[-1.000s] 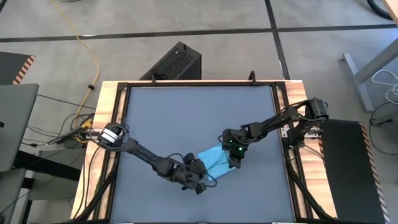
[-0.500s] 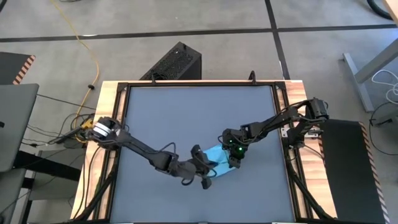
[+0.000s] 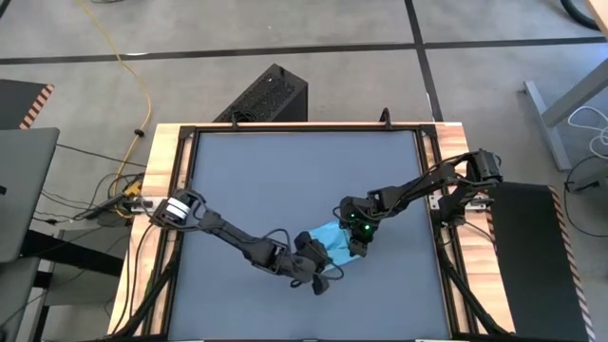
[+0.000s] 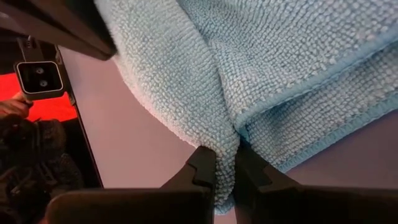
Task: Roll towel into tight, uniform cylinder
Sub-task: Roll the blue microfiber cloth
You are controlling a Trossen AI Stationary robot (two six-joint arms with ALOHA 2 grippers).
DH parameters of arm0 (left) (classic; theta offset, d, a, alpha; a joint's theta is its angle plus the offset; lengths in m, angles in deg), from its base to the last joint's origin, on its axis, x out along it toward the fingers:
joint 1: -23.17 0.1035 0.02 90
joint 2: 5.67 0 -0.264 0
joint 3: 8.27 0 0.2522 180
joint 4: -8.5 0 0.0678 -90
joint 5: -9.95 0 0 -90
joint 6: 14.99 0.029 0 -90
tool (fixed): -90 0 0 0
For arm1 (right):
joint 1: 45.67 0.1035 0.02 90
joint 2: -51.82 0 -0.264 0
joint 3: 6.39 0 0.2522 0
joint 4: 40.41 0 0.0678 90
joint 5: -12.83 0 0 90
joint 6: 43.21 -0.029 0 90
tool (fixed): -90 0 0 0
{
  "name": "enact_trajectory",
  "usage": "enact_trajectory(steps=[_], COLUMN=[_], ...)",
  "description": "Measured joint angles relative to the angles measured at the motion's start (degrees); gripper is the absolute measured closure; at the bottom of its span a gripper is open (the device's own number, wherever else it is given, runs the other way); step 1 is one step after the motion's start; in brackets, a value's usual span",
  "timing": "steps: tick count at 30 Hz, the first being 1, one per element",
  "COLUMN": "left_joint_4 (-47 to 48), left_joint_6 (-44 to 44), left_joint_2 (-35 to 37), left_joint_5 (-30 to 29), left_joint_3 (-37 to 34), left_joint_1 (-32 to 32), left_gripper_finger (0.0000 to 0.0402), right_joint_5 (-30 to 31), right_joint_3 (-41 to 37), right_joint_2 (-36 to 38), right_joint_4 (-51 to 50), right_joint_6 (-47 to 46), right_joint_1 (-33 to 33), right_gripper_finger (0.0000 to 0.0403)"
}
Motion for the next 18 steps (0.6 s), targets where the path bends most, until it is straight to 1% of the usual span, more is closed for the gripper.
enact_trajectory(steps=[3,7,10,15,18], left_joint_4=[1.48,3.14,2.88,3.42,3.41], left_joint_6=[-0.88,-2.69,-3.56,-4.03,-3.28], left_joint_2=[-0.01,-1.0,-1.6,-1.75,-1.75], left_joint_5=[2.0,2.65,2.76,2.43,2.36], left_joint_3=[0.0,-0.13,0.0,-0.04,-0.04], left_joint_1=[-0.05,-0.26,-0.25,-0.26,-0.26], left_gripper_finger=[0.0401,0.0401,0.0401,0.0402,0.0402], right_joint_5=[-0.13,-1.18,-2.55,-6.03,-7.92], right_joint_3=[-0.07,-0.13,-0.17,-0.15,-0.11], right_joint_2=[-0.01,-0.04,-0.08,-0.13,-0.11], right_joint_4=[0.72,2.55,3.26,2.83,2.4], right_joint_6=[0.31,-0.51,-3.24,-4.02,-4.22], right_joint_1=[0.0,0.0,-0.91,-2.75,-3.23], right_gripper_finger=[0.0352,0.0328,0.0299,0.0244,0.0224])
